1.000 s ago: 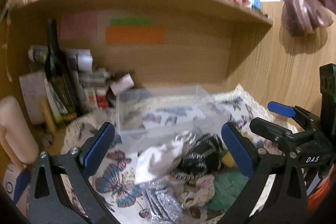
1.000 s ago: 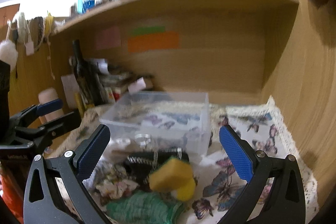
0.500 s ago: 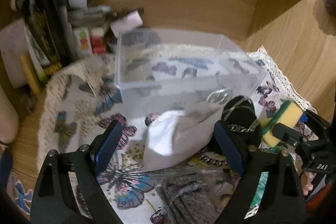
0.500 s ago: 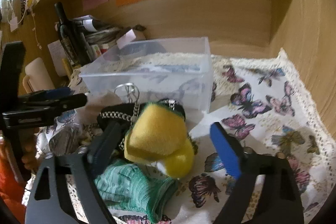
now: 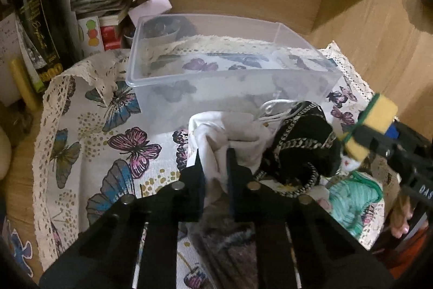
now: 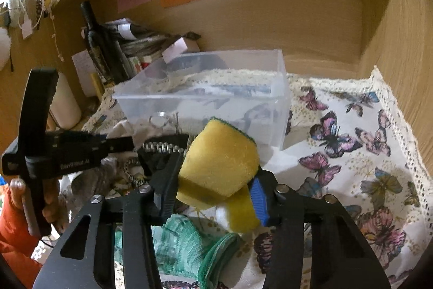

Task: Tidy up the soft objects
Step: 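Grasp the white cloth with the left tool while the right tool grasps the yellow sponge, then carry the white cloth and yellow sponge into the clear box and open both tools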

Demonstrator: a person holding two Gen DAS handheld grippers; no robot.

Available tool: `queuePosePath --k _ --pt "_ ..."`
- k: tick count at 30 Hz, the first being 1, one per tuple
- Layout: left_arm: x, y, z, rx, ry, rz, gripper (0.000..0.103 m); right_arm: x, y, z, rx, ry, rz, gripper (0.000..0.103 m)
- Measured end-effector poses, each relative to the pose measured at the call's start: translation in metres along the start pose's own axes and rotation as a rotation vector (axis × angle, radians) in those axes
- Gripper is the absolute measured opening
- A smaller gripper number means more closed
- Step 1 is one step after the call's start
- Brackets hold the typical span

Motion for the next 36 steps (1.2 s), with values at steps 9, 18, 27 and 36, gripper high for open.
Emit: queuePosePath --k 9,18,27,36 --pt "0.0 -0.02 0.05 -0.123 -0.007 0.0 0.009 -0.001 -0.033 0.025 -0.109 0.025 0.016 0.043" --pt "0.0 -0.072 0.096 -0.29 -0.007 -0.002 0.009 0.001 -0.072 0.041 -0.21 0.052 0.05 0.043" --pt "0.01 -0.124 0.097 -0.361 -0.025 0.003 0.009 0.003 -0.116 0.036 -0.245 0.074 0.123 0.044" --pt "0.016 -0.149 0.053 -0.316 -0.076 -0.016 0.009 -0.006 -0.134 -0.013 -0.151 0.088 0.156 0.044"
Point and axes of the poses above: each gripper's, at about its wrist camera, not at the fingertips, and z roughly against the way its jaws point, x to its left, y to its underside, the point moved 10 cm from there along -z, roughly the way its jaws point
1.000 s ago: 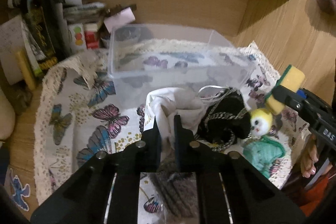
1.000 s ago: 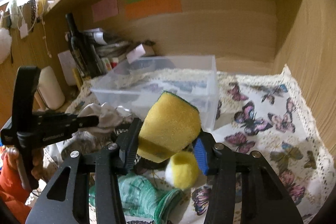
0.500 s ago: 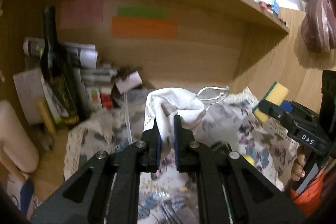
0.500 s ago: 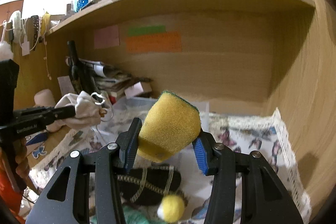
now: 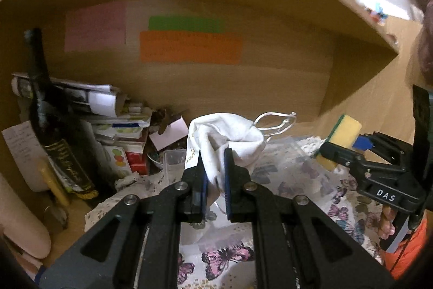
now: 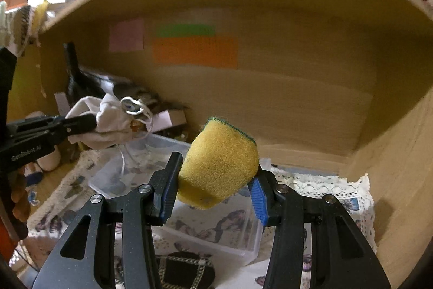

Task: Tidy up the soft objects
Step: 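Carry the white cloth and yellow sponge into the clear box and open both tools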

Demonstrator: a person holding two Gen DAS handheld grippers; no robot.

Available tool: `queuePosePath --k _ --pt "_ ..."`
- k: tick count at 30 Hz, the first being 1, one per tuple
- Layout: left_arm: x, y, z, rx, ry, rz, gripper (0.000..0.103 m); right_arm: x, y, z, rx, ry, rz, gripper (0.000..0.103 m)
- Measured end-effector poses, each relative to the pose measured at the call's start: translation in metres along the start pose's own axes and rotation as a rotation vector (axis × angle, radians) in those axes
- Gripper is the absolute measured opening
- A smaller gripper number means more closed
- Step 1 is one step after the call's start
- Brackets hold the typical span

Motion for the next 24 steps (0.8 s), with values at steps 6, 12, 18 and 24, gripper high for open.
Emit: queuePosePath --k 6,12,18,24 --pt "0.004 0.023 -0.046 0.119 0.009 0.007 0.009 0.001 0.02 -0.047 0.133 0.002 0.014 0.044" --pt "0.005 0.05 -0.078 0.229 0.02 0.001 0.009 0.002 0.045 -0.082 0.257 -0.015 0.026 0.044" --pt "0.003 0.069 -0.095 0.29 0.029 -0.012 0.009 0.006 0.064 -0.1 0.345 -0.033 0.049 0.044" --pt "-0.002 0.075 -0.096 0.31 0.019 -0.031 0.022 0.01 0.072 -0.108 0.375 -0.026 0.075 0.048"
Point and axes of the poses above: each gripper's, at about its wrist camera, not at the fingertips, and z roughly against the way its jaws point, x to its left, y to its underside, the point moved 10 cm from there along -z, roughly the way its jaws point
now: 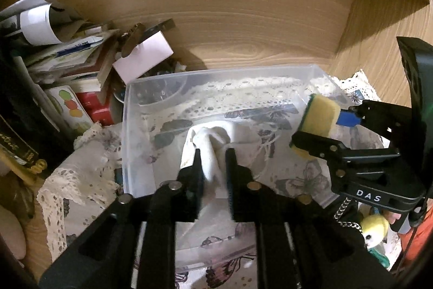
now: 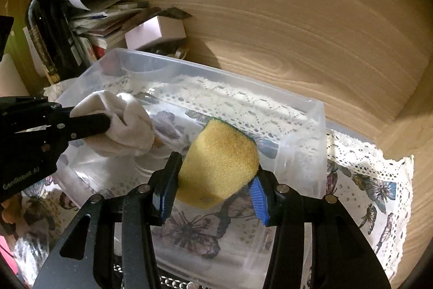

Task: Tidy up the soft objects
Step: 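Carry the white cloth and yellow sponge into the clear box and open both tools, then grasp the black knit pouch with the left tool while the right tool grasps the yellow ball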

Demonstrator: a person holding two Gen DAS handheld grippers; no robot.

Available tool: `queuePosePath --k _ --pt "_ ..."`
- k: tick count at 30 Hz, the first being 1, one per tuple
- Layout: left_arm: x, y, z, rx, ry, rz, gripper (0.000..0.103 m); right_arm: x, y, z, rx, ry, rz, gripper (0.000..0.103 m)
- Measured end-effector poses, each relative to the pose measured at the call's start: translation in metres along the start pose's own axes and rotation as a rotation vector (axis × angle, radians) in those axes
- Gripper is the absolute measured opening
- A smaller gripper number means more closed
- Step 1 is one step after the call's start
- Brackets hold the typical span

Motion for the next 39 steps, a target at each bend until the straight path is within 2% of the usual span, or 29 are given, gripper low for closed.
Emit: queuePosePath --k 3,4,6,8,10,15,17,22,27,32,39 --pt "-0.001 -0.001 0.008 -0.026 -0.005 0.007 0.038 -0.001 0.0 0.004 -0.011 0.005 0.002 0.065" --pt "-0.002 -0.002 0.014 -0.038 -0.007 0.01 0.041 -0.001 -0.003 0.004 -0.02 0.004 -0.002 0.066" --pt "-0.001 -0.006 0.022 -0.057 -0.01 0.016 0.052 -0.003 -0.006 0.012 -0.049 0.007 -0.011 0.066" --pt "0.0 -0.01 0.032 -0.085 -0.015 0.021 0.059 -0.005 -0.01 0.022 -0.078 0.015 -0.018 0.068" --pt "-0.002 -0.013 0.044 -0.114 -0.021 0.013 0.064 -0.006 -0.014 0.031 -0.105 0.019 -0.026 0.074" --pt "-0.014 -0.021 0.081 -0.204 -0.029 -0.013 0.094 -0.011 -0.02 0.071 -0.201 0.042 -0.035 0.075" --pt "-0.019 -0.022 0.095 -0.24 -0.027 -0.018 0.1 -0.01 -0.021 0.089 -0.244 0.05 -0.033 0.076" --pt "-0.037 -0.012 0.115 -0.263 -0.004 -0.045 0.103 -0.01 -0.01 0.126 -0.319 0.065 -0.037 0.082" --pt "-0.055 0.011 0.104 -0.217 0.023 -0.066 0.103 -0.009 0.016 0.144 -0.338 0.094 -0.041 0.083" --pt "-0.07 0.043 0.08 -0.09 0.082 -0.056 0.103 -0.011 0.053 0.139 -0.287 0.103 -0.08 0.083" --pt "-0.09 0.077 0.061 -0.003 0.122 -0.086 0.103 -0.01 0.102 0.119 -0.18 0.069 -0.143 0.082"
Point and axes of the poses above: each gripper's, at about its wrist camera, not at the fingertips, and z roughly against the way its jaws point, x to its left, y to its underside, the point moved 10 cm from there along -z, roughly the way its jaws point
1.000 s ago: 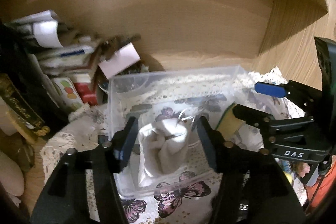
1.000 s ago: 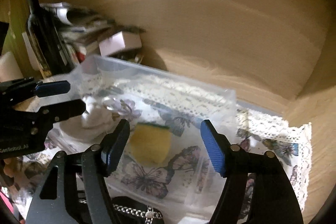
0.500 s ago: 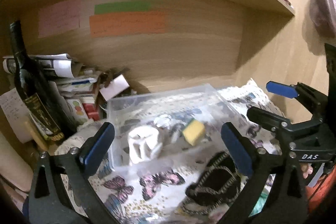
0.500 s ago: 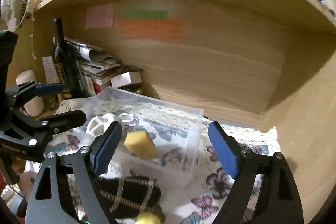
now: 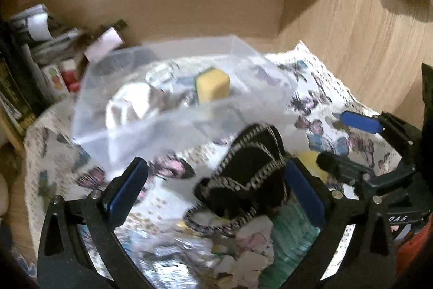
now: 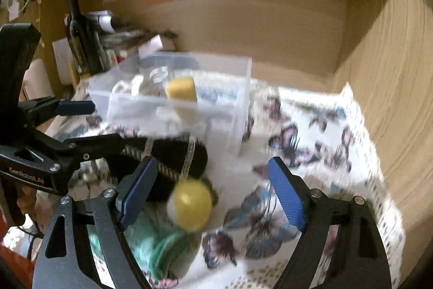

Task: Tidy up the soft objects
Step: 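Grasp the black knit pouch with the left tool while the right tool grasps the yellow ball, then lower the black pouch and yellow ball into the clear box and open both tools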

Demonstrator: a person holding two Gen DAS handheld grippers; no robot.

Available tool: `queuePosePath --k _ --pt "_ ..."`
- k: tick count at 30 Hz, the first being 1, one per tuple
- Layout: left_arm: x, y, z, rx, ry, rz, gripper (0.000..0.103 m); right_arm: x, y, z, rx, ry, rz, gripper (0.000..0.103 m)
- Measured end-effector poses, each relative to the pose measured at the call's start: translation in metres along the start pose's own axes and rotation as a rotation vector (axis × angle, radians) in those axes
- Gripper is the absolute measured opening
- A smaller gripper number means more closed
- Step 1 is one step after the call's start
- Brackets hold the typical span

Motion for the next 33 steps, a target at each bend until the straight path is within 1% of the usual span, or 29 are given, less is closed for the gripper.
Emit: queuePosePath --k 2,4,6,7,8,9,10,11,12,13,14,15,18,20,24,28,33 --pt "-0.004 0.005 -0.004 0.013 0.011 0.002 0.101 0.0 0.01 -0.003 0.023 -0.011 -0.013 0.081" --pt "-0.007 0.008 -0.008 0.023 0.019 -0.004 0.093 0.003 0.018 -0.005 0.04 -0.024 -0.023 0.077" --pt "-0.012 0.012 -0.013 0.049 0.042 -0.012 0.078 0.005 0.023 -0.008 0.058 -0.04 -0.033 0.075" --pt "-0.013 0.013 -0.015 0.058 0.052 -0.013 0.075 0.006 0.025 -0.009 0.064 -0.046 -0.036 0.07" --pt "-0.015 0.014 -0.017 0.062 0.057 -0.009 0.069 0.008 0.028 -0.011 0.073 -0.053 -0.039 0.067" --pt "-0.016 0.015 -0.018 0.063 0.062 -0.009 0.06 0.01 0.03 -0.013 0.079 -0.059 -0.039 0.059" --pt "-0.016 0.016 -0.019 0.064 0.065 -0.01 0.056 0.011 0.033 -0.015 0.086 -0.066 -0.039 0.05" --pt "-0.016 0.015 -0.019 0.062 0.062 -0.014 0.047 0.013 0.035 -0.017 0.098 -0.073 -0.036 0.046" --pt "-0.015 0.014 -0.018 0.059 0.062 -0.017 0.037 0.014 0.037 -0.019 0.104 -0.077 -0.035 0.039" --pt "-0.015 0.014 -0.016 0.057 0.066 -0.017 0.032 0.016 0.039 -0.02 0.109 -0.083 -0.035 0.034" --pt "-0.015 0.013 -0.015 0.057 0.073 -0.015 0.026 0.018 0.04 -0.02 0.113 -0.096 -0.036 0.034" --pt "-0.016 0.012 -0.014 0.055 0.078 -0.013 0.022 0.018 0.039 -0.02 0.109 -0.101 -0.04 0.034" --pt "-0.011 0.005 -0.003 0.023 0.064 -0.02 0.017 0.012 0.031 -0.015 0.072 -0.07 -0.059 0.034" --pt "-0.009 0.0 0.008 -0.01 0.052 -0.026 0.017 0.007 0.023 -0.01 0.043 -0.064 -0.072 0.034" --pt "-0.003 -0.017 0.031 -0.073 0.051 -0.027 0.017 0.002 0.008 0.0 -0.006 -0.048 -0.07 0.034" --pt "0.006 -0.036 0.055 -0.139 0.053 -0.008 0.017 0.002 -0.007 0.006 -0.049 -0.04 -0.063 0.034" --pt "0.017 -0.06 0.077 -0.216 0.033 0.007 0.017 0.002 -0.031 0.011 -0.104 -0.04 -0.053 0.034"
Point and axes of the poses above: each gripper's, at about its wrist camera, not at the fingertips, and z roughly against the way its jaws point, x to its left, y to its underside, the point moved 10 cm from there along -z, roughly the way its jaws point
